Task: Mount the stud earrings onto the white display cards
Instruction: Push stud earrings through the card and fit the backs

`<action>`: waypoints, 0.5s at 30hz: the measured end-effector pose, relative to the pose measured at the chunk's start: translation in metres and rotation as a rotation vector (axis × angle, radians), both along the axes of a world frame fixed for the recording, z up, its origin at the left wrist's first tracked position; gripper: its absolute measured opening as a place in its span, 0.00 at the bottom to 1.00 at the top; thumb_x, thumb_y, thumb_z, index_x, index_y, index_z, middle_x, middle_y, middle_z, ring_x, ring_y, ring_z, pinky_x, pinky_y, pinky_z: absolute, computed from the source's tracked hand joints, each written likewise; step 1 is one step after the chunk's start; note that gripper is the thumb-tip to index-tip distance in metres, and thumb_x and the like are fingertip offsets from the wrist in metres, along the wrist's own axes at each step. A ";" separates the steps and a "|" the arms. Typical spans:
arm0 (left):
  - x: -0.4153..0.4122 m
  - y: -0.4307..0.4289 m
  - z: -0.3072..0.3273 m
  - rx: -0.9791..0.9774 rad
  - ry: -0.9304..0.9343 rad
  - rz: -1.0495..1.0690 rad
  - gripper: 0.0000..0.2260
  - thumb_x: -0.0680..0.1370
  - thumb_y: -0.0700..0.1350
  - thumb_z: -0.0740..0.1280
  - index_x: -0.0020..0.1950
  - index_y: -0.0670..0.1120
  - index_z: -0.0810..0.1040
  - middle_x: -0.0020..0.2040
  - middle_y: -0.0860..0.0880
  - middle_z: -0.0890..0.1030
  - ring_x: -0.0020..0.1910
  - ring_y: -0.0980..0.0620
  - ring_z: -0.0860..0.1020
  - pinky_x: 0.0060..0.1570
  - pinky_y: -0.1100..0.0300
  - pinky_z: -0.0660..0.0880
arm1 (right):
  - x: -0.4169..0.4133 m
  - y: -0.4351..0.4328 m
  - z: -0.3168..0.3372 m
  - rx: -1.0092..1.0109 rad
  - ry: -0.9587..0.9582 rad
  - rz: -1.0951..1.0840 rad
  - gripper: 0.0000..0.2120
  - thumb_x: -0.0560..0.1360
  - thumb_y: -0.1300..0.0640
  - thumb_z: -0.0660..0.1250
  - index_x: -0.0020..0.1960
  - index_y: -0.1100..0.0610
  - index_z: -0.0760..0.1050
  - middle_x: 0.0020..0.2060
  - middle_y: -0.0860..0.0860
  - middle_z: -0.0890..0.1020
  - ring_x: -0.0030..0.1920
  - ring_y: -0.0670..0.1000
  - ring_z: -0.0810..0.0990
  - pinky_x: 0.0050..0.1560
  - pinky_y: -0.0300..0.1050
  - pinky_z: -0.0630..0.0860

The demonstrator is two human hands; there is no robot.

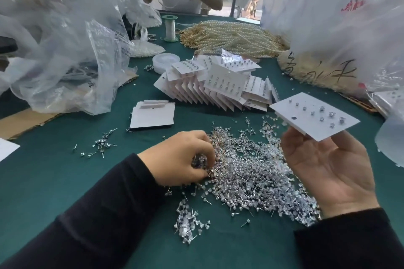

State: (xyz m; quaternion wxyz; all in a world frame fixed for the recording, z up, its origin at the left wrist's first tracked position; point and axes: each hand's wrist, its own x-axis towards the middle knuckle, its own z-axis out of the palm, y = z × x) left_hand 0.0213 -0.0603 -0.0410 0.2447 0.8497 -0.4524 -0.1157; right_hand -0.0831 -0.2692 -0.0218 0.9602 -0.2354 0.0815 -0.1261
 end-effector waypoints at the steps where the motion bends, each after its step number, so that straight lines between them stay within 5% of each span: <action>1: 0.002 0.003 0.000 0.004 -0.017 0.011 0.05 0.70 0.42 0.70 0.43 0.50 0.81 0.47 0.56 0.74 0.47 0.59 0.73 0.51 0.68 0.68 | 0.001 -0.001 0.000 0.003 0.012 -0.005 0.12 0.72 0.54 0.62 0.45 0.56 0.83 0.51 0.51 0.83 0.45 0.48 0.82 0.41 0.43 0.79; 10: 0.014 0.007 0.001 -0.061 -0.223 0.236 0.06 0.73 0.48 0.68 0.41 0.46 0.79 0.40 0.52 0.78 0.40 0.55 0.74 0.47 0.58 0.72 | 0.001 -0.004 0.000 0.032 0.027 -0.006 0.12 0.74 0.53 0.60 0.45 0.55 0.82 0.51 0.50 0.83 0.47 0.47 0.81 0.42 0.42 0.79; 12: 0.014 -0.005 0.003 -0.102 -0.187 0.203 0.06 0.74 0.47 0.68 0.47 0.47 0.80 0.46 0.52 0.78 0.45 0.56 0.74 0.52 0.59 0.72 | 0.001 -0.004 0.001 0.038 0.033 -0.010 0.12 0.74 0.53 0.60 0.45 0.55 0.82 0.51 0.49 0.83 0.46 0.47 0.81 0.42 0.42 0.79; 15: 0.016 -0.017 0.000 0.013 -0.090 0.111 0.23 0.72 0.53 0.69 0.65 0.50 0.72 0.62 0.54 0.72 0.59 0.58 0.69 0.61 0.68 0.62 | 0.001 -0.004 0.002 0.018 0.035 -0.018 0.13 0.73 0.53 0.61 0.43 0.55 0.83 0.49 0.50 0.84 0.44 0.47 0.82 0.41 0.42 0.79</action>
